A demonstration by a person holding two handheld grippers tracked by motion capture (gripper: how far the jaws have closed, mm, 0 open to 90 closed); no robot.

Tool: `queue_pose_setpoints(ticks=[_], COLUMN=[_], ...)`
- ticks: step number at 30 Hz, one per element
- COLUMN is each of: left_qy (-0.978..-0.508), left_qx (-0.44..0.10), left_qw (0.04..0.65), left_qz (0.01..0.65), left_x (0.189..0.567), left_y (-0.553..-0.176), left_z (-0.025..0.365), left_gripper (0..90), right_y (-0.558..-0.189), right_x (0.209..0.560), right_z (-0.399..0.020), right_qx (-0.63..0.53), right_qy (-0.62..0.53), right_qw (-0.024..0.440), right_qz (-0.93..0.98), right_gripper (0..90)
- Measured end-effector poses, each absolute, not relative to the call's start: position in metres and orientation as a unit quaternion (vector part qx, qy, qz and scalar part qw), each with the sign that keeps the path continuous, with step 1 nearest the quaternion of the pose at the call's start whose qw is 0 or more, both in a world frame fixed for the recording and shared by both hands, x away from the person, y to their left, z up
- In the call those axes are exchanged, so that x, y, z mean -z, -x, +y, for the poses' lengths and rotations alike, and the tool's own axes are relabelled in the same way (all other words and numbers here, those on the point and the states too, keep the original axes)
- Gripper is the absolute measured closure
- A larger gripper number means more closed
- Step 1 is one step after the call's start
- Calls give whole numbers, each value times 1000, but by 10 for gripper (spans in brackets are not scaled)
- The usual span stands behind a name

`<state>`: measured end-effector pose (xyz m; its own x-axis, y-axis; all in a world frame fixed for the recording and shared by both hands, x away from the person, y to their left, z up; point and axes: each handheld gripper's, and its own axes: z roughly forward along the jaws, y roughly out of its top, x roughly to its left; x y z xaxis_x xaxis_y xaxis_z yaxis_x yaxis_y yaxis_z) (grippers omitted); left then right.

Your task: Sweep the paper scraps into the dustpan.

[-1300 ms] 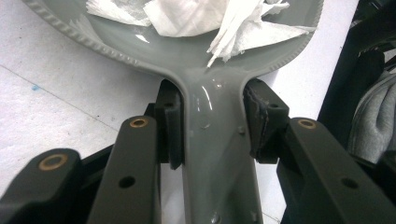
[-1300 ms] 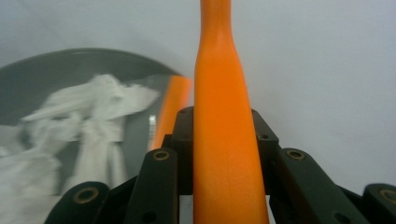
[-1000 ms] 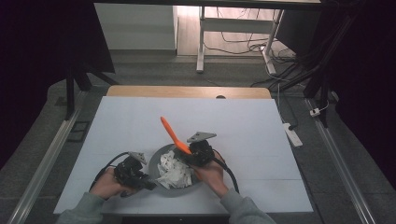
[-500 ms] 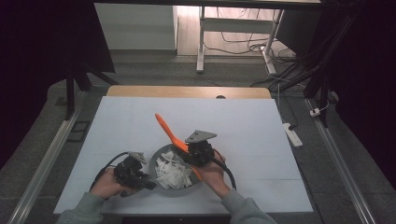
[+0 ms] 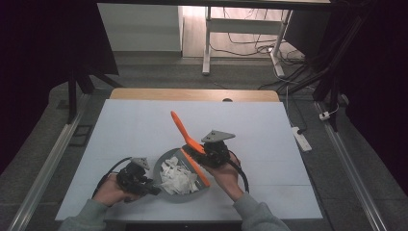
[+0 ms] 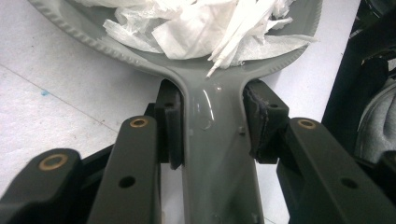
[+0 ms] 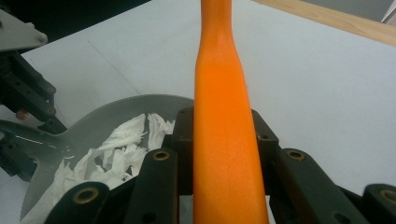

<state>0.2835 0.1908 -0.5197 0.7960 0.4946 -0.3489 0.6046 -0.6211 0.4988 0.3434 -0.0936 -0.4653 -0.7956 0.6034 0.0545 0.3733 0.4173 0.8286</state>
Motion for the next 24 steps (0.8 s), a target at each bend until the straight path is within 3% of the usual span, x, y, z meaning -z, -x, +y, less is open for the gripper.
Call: queue_pose_setpoints(ticks=[24], left_qy=[-873], left_qx=[33], left_qw=[344], left_qz=[345], left_x=[507], left_y=[-277], left_z=[203], left_gripper=[616], right_y=[-347], right_x=[452], right_z=[-130], right_qx=[-480], right_qy=[-303], right_qw=[129], right_qz=[813], right_gripper=[705])
